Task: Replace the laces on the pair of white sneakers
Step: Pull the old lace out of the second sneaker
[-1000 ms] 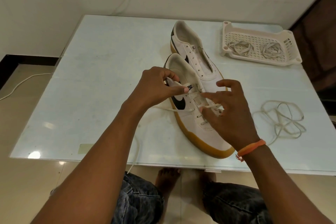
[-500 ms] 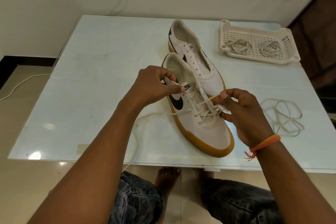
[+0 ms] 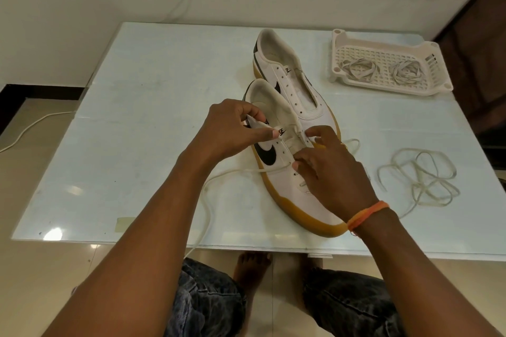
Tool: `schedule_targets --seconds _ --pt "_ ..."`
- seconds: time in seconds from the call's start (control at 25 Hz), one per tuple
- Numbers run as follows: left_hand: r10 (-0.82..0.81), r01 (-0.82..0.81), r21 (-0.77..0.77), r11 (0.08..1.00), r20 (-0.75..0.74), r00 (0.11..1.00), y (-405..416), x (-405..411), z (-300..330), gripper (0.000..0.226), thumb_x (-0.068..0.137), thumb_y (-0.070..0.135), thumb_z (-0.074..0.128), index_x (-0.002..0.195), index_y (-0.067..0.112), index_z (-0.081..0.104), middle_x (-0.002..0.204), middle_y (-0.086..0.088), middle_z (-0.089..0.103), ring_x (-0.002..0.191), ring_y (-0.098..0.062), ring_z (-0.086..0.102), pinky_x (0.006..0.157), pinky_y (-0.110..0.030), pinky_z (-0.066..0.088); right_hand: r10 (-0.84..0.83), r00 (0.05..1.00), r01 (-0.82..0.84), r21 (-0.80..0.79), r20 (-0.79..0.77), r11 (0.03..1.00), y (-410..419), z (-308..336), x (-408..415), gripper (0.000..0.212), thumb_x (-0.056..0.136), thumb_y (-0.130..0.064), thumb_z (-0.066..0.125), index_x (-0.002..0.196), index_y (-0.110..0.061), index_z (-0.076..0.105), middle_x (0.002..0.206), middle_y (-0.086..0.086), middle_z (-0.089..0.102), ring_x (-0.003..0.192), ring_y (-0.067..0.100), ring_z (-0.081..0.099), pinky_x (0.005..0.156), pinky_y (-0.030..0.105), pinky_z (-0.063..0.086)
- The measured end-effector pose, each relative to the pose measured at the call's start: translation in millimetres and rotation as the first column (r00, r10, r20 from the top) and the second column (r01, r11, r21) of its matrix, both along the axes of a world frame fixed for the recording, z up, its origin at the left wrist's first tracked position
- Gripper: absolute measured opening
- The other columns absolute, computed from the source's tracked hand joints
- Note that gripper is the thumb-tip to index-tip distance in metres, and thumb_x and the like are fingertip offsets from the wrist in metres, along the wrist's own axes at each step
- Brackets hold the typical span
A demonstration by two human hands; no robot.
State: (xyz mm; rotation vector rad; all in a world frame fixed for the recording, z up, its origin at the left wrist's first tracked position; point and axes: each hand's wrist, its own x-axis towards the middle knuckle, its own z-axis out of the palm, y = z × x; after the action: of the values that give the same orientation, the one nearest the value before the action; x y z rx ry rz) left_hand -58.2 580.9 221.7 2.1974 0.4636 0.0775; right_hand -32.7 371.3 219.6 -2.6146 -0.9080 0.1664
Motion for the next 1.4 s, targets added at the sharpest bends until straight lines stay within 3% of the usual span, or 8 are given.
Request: schedule_targets --seconds 0.24,0.4,0.52,0.64,0.8,1.04,1.2,1.4 --pt "0.012 -0.012 -0.022 1.000 -0.018 1.000 -1 -1 3 0.035 0.065 0.047 0.085 0.089 0.025 0.073 0.098 0.010 0.071 0.097 -0.006 0.065 0.067 -0.012 0.043 -0.070 0.974 0.110 0.179 -0.216 0.978 -10 6 15 0.006 0.095 -0.022 0.060 0.093 -0.017 0.061 0.124 0.002 0.047 0.099 0.017 0.055 0.074 0.014 0.041" --pt "0.021 -0.022 -0.028 0.999 -0.031 0.999 -1 0 4 0.033 0.066 0.045 0.085 0.088 0.024 0.073 0.098 0.009 0.072 0.097 -0.007 0.065 0.066 -0.011 0.042 -0.103 0.653 0.643 0.476 -0.751 0.600 -31 13 27 0.005 0.095 -0.019 0.059 0.093 -0.019 0.063 0.117 0.011 0.061 0.109 0.028 0.061 0.083 0.048 0.057" --pt "0.022 -0.022 -0.007 1.000 -0.034 0.999 -2 0 4 0.033 0.066 0.047 0.084 0.087 0.025 0.072 0.097 0.010 0.071 0.097 -0.007 0.065 0.065 -0.011 0.042 -0.252 0.905 0.401 0.492 -0.341 0.773 -28 10 25 0.017 0.088 -0.019 0.068 0.103 -0.027 0.067 0.122 0.001 0.047 0.115 0.015 0.052 0.083 0.036 0.055" --pt "0.021 -0.020 0.028 0.999 -0.025 0.999 -3 1 4 0.037 0.065 0.053 0.083 0.088 0.027 0.071 0.097 0.011 0.070 0.096 -0.007 0.064 0.070 -0.016 0.048 -0.045 0.998 0.059 0.310 -0.051 0.949 -13 4 15 0.023 0.086 -0.020 0.071 0.108 -0.026 0.071 0.140 0.003 0.036 0.125 0.014 0.037 0.081 0.023 0.042" --pt "0.045 -0.044 0.123 0.991 -0.001 0.999 -19 1 4 0.054 0.061 0.066 0.079 0.091 0.023 0.064 0.091 0.011 0.064 0.083 -0.005 0.059 0.067 -0.016 0.044 0.028 1.000 -0.028 -0.006 -0.013 1.000 -3 -5 6 0.022 0.092 -0.024 0.062 0.112 -0.024 0.071 0.146 0.003 0.036 0.129 0.024 0.044 0.079 0.027 0.046" --pt "0.041 -0.037 0.091 0.995 -0.044 0.998 -18 1 6 0.053 0.059 0.059 0.084 0.091 0.026 0.060 0.095 0.011 0.060 0.088 -0.007 0.056 0.063 -0.012 0.040 -0.081 0.995 0.092 0.208 -0.064 0.974 -12 -8 21 0.009 0.096 -0.017 0.056 0.095 -0.012 0.064 0.120 0.006 0.043 0.082 0.012 0.053 0.068 0.019 0.044" --pt "0.033 -0.030 0.069 0.997 -0.049 0.998 -18 0 6 0.051 0.058 0.057 0.086 0.090 0.027 0.059 0.096 0.011 0.060 0.089 -0.008 0.056 0.063 -0.013 0.041 -0.281 0.810 0.559 0.534 -0.514 0.634 -29 1 42 0.021 0.090 -0.009 0.060 0.079 -0.025 0.066 0.093 0.005 0.063 0.092 0.025 0.065 0.072 0.043 0.059" --pt "0.027 -0.023 0.077 0.997 -0.046 0.999 -17 0 8 0.051 0.060 0.055 0.086 0.092 0.027 0.059 0.097 0.011 0.059 0.090 -0.008 0.056 0.065 -0.012 0.042 -0.033 0.999 0.037 0.307 -0.019 0.951 -13 -2 18 0.040 0.083 -0.010 0.067 0.120 -0.024 0.062 0.138 0.007 0.032 0.122 0.015 0.041 0.091 0.017 0.040"
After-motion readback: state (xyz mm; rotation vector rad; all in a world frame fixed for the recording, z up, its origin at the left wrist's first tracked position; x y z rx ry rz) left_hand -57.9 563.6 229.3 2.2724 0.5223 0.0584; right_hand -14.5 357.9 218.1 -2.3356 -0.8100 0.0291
